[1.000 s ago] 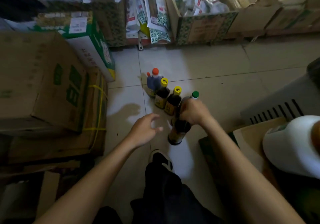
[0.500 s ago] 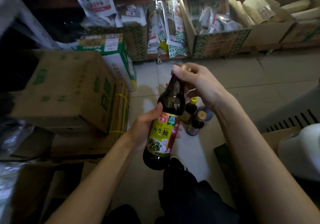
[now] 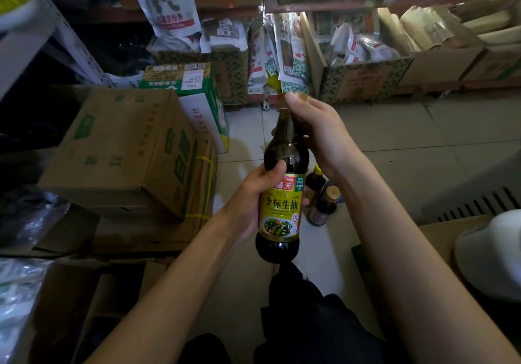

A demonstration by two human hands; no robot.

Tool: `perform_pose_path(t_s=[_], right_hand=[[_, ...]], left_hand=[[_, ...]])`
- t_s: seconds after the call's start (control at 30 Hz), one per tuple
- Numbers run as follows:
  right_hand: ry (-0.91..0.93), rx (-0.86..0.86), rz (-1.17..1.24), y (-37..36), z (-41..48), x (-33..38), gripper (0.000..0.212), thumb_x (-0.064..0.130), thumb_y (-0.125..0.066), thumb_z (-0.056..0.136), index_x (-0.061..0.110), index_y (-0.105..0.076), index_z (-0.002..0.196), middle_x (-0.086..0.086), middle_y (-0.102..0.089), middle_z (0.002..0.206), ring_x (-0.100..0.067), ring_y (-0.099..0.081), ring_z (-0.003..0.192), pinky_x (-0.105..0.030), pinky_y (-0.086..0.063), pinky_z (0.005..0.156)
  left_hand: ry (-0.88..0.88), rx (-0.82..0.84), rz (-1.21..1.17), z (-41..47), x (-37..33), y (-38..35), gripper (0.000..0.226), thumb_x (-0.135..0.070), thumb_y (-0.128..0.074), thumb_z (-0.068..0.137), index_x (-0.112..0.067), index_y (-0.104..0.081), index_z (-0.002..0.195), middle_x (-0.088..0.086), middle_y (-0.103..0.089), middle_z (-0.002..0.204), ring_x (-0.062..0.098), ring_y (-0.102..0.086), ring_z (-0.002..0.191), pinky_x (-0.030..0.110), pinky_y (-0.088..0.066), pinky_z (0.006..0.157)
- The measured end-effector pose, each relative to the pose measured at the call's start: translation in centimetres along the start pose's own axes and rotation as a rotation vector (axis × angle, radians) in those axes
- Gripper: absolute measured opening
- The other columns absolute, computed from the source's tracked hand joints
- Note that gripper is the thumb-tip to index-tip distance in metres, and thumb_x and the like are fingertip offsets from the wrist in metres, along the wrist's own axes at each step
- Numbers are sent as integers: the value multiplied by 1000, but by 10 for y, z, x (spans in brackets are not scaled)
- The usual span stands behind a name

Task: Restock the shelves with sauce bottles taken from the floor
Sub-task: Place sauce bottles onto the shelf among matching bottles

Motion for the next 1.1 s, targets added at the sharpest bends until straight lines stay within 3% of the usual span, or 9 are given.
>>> perform_pose_path(t_s=[0.13, 0.23, 0.33, 0.43, 0.5, 0.57, 0.7, 0.83, 1.1], right_hand=[[5, 28, 47, -5, 2, -7, 23, 36, -60, 96, 13, -62, 95, -12, -61, 83, -25, -66, 77, -26, -53, 63], [-2, 27, 76, 3, 10, -15, 43, 49, -56, 93, 9, -67, 102, -12, -65, 88, -21, -65, 74, -24, -52, 60], [-23, -309, 120, 62, 22, -41, 37, 44, -53, 98, 10, -68, 101, -7, -69, 85, -17, -64, 70, -24, -50, 57], [-207, -634, -275, 136, 19, -100, 10, 12, -61, 92, 7, -67, 97, -14, -68, 86, -31, -63, 85, -33, -50, 68], [-430, -523, -655, 155, 14, -156, 30, 9, -60, 88, 7, -68, 117, -20, -69, 112, -36, -63, 109, -39, -52, 88], [-532, -299, -903, 151, 6, -201, 37, 15, -61, 86, 14, -64, 123, -18, -66, 121, -37, -62, 113, -34, -49, 83], [-509, -106, -1077, 144, 6, -247, 59, 24, -72, 81, 18, -44, 133, -18, -59, 126, -39, -60, 110, -33, -41, 74], [-457, -94, -1374, 149, 23, -249, 55, 42, -67, 86, 20, -43, 131, -16, -62, 122, -39, -62, 108, -37, -41, 70], [-221, -135, -1284, 119, 24, -203, 39, 43, -68, 72, 17, -58, 99, -13, -67, 91, -38, -64, 85, -31, -41, 62]], left_hand=[[1, -26, 31, -1, 1, 6, 33, -38, -60, 86, -13, -67, 107, 10, -73, 89, 29, -71, 79, 37, -59, 68], [-29, -79, 24, 3, 3, 13, 27, -36, -65, 83, -14, -71, 99, 11, -71, 84, 28, -69, 71, 35, -58, 62], [-112, -232, 119, 9, 5, 29, 27, -30, -71, 81, -15, -67, 103, 10, -71, 85, 24, -68, 69, 35, -55, 63], [-137, -328, 219, 14, 10, 47, 42, -33, -72, 76, -15, -63, 114, 19, -71, 103, 34, -68, 89, 51, -53, 82], [-124, -362, 244, 17, 16, 55, 49, -36, -71, 74, -12, -61, 116, 26, -67, 110, 36, -67, 92, 56, -51, 88], [-104, -381, 243, 20, 26, 60, 50, -36, -71, 74, -10, -61, 115, 29, -66, 109, 36, -67, 89, 59, -51, 88], [-43, -358, 282, 22, 44, 69, 48, -37, -73, 72, -12, -62, 112, 25, -68, 104, 38, -68, 86, 60, -52, 85], [-6, -341, 309, 18, 49, 74, 53, -37, -73, 70, -14, -60, 116, 22, -68, 109, 39, -68, 95, 54, -54, 86], [6, -374, 292, 13, 42, 81, 38, -25, -67, 87, -12, -58, 122, 24, -67, 111, 41, -67, 96, 51, -54, 85]])
Point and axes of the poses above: each hand's wrist, its own z-axis towards the middle knuckle, its own y-axis out of the back of the hand, x = y × z, the point moved 6 cm from there along z, towards the middle knuckle
